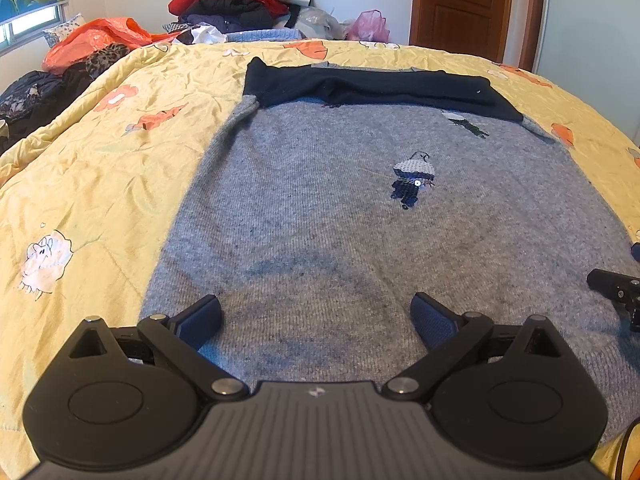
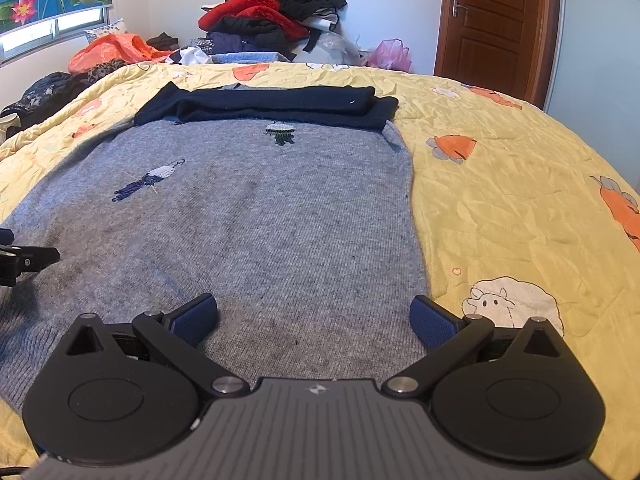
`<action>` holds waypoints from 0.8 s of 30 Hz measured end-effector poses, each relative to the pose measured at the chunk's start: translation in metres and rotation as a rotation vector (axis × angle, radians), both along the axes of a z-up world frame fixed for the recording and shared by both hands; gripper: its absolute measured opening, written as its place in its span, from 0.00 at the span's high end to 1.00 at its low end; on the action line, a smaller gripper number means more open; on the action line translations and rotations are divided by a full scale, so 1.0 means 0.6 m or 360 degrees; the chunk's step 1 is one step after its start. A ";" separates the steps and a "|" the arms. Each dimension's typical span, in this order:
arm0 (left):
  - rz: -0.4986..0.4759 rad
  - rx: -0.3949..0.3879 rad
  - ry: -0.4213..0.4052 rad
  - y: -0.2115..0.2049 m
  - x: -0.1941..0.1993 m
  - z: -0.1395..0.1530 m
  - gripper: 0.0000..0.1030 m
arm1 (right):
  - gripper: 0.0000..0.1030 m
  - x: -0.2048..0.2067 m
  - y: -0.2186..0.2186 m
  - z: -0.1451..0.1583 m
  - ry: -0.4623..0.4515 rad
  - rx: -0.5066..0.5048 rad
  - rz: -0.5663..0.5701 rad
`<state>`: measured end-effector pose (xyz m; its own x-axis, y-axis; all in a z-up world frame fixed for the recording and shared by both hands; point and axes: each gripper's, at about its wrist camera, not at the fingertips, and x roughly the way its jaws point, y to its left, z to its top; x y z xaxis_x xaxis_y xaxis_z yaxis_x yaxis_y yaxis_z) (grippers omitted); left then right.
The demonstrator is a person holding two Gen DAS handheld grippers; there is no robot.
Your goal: Fold small clothes
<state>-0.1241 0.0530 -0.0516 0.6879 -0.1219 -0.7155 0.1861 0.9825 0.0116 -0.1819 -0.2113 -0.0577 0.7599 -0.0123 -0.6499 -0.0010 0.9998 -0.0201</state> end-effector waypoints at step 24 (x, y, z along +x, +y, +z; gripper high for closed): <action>-0.0003 -0.0010 0.0003 0.007 -0.007 0.000 0.01 | 0.00 -0.001 0.000 0.000 -0.0002 -0.0001 -0.0002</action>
